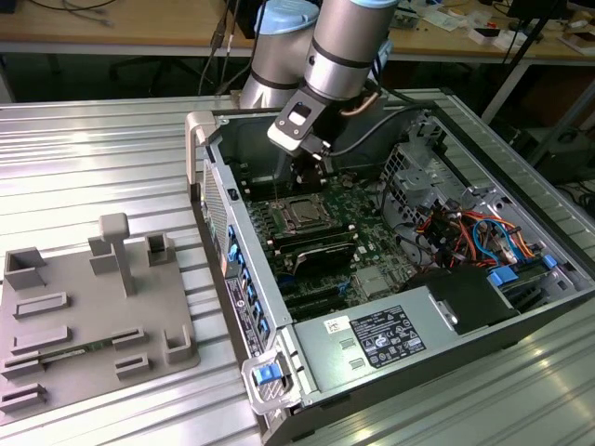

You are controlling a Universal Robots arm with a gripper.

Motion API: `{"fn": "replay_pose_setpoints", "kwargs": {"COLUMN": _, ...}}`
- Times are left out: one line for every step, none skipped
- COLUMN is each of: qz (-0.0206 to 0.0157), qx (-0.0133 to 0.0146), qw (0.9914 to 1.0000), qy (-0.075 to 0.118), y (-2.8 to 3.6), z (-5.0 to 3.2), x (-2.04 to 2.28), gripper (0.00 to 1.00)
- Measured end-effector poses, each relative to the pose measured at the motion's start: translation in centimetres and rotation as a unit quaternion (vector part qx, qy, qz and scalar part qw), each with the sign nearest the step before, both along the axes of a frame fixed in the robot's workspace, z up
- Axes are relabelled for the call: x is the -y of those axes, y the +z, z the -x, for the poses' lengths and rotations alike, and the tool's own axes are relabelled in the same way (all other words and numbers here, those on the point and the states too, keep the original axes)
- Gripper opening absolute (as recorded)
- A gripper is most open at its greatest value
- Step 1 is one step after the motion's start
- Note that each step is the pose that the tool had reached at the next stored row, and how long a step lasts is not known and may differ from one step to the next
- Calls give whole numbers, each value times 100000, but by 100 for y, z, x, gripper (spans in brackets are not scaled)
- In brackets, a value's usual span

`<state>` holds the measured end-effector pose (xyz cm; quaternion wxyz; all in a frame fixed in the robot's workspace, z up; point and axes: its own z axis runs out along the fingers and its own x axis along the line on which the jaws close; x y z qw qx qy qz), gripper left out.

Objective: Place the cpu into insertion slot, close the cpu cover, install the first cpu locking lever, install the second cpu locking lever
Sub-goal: 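Install the first cpu locking lever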

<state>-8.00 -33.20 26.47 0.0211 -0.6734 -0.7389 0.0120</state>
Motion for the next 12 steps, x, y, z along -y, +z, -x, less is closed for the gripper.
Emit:
{"fn": "replay_pose_setpoints", "kwargs": {"qz": 6, "qx": -3, "qw": 99996, "qy": 867, "y": 1, "z": 1, "x": 1, "gripper": 11}}
{"fn": "replay_pose_setpoints", "kwargs": {"qz": 13, "qx": -10, "qw": 99979, "qy": 2057, "y": 1, "z": 1, "x": 0, "gripper": 11}}
{"fn": "replay_pose_setpoints", "kwargs": {"qz": 17, "qx": -12, "qw": 99955, "qy": 2988, "y": 1, "z": 1, "x": 0, "gripper": 11}}
{"fn": "replay_pose_setpoints", "kwargs": {"qz": 14, "qx": -8, "qw": 99891, "qy": 4674, "y": 1, "z": 1, "x": 0, "gripper": 11}}
{"fn": "replay_pose_setpoints", "kwargs": {"qz": 16, "qx": -13, "qw": 99843, "qy": 5598, "y": 1, "z": 1, "x": 0, "gripper": 11}}
{"fn": "replay_pose_setpoints", "kwargs": {"qz": 17, "qx": -13, "qw": 99783, "qy": 6577, "y": 1, "z": 1, "x": 0, "gripper": 11}}
{"fn": "replay_pose_setpoints", "kwargs": {"qz": 19, "qx": -13, "qw": 99680, "qy": 7992, "y": 2, "z": 1, "x": 0, "gripper": 11}}
{"fn": "replay_pose_setpoints", "kwargs": {"qz": 16, "qx": -11, "qw": 99597, "qy": 8969, "y": 1, "z": 1, "x": 0, "gripper": 11}}
{"fn": "replay_pose_setpoints", "kwargs": {"qz": 18, "qx": -9, "qw": 99509, "qy": 9894, "y": 1, "z": 1, "x": 0, "gripper": 11}}
{"fn": "replay_pose_setpoints", "kwargs": {"qz": 19, "qx": -9, "qw": 99419, "qy": 10760, "y": 1, "z": 1, "x": 0, "gripper": 11}}
{"fn": "replay_pose_setpoints", "kwargs": {"qz": 16, "qx": -8, "qw": 99293, "qy": 11868, "y": 1, "z": 1, "x": 0, "gripper": 11}}
{"fn": "replay_pose_setpoints", "kwargs": {"qz": 15, "qx": -8, "qw": 99190, "qy": 12705, "y": 1, "z": 1, "x": 0, "gripper": 11}}
